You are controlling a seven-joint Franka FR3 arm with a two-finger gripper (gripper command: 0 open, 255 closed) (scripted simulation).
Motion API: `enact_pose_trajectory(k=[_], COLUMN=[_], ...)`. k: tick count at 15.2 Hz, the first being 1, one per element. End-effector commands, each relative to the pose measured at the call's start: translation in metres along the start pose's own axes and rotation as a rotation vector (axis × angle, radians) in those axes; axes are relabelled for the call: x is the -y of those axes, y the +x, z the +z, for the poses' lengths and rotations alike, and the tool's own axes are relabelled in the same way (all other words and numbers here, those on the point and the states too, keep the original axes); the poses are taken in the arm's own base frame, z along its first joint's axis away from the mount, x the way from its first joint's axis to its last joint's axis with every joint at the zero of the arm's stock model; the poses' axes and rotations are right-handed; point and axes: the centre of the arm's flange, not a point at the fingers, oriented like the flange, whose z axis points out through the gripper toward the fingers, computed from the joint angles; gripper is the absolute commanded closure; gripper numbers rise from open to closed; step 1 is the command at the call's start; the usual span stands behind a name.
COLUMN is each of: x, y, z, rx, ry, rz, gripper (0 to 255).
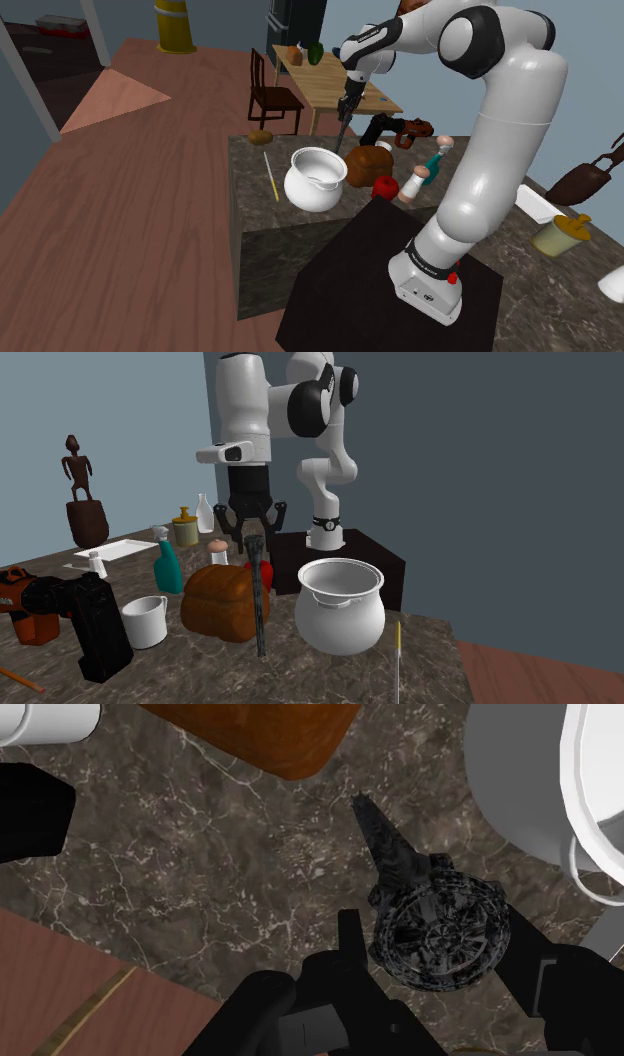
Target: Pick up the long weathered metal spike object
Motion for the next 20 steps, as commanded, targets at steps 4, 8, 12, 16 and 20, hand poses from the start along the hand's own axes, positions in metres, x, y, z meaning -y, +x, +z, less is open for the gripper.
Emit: enact_pose_trajectory(k=[4,8,12,16,20], x=[0.000,0.001,0.001,0.001,0.001], y=[0.000,0.000,0.000,0.000,0.000], z=[0.001,-0.020,-0.041,-0.062,-0.079], rx=[0.002,0.002,0.002,0.002,0.002], ry=[0.001,0.001,0.001,0.001,0.001], rz=[0.000,0.000,0.000,0.000,0.000], gripper=[255,255,255,255,255])
